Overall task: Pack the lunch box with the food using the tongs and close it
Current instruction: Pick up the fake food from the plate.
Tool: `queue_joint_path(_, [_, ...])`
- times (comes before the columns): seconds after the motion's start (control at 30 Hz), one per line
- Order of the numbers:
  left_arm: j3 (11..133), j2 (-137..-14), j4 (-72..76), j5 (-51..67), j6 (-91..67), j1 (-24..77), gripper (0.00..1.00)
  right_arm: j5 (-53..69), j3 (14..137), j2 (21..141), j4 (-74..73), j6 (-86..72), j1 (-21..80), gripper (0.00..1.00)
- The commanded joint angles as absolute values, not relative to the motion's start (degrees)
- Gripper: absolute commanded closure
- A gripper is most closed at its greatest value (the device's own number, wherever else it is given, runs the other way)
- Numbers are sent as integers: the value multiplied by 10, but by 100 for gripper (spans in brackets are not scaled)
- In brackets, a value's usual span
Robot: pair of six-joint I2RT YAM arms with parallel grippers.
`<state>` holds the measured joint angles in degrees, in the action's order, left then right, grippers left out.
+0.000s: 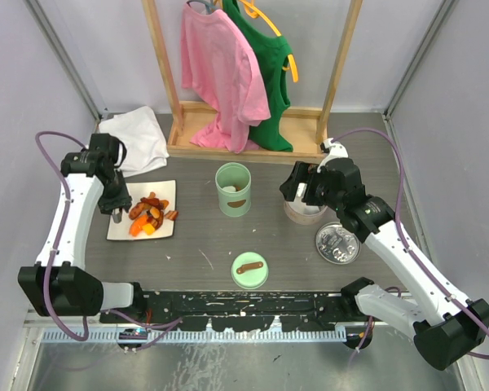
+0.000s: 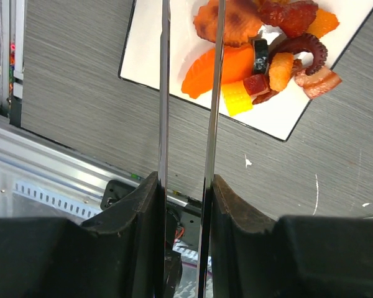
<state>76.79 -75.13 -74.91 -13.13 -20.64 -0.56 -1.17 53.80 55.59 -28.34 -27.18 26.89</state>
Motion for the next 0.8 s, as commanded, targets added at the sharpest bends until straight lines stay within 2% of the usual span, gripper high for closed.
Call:
queue_joint_path(0.0, [800,-708,-747,-116,-215,-10,77,-9,566,542,-265,-279,267,0])
queue_joint_path(0.23, [810,-699,-750,-70,-222,-10,77,-6,565,541,-265,-282,268,0])
queue_joint_path(0.5, [822,-669,-716,90,-220,-10,77,-2,561,544,-261,-288,267,0])
queue_joint_path(0.77, [819,-649,-681,196,-244,-8,76,0,558,542,-259,-294,267,0])
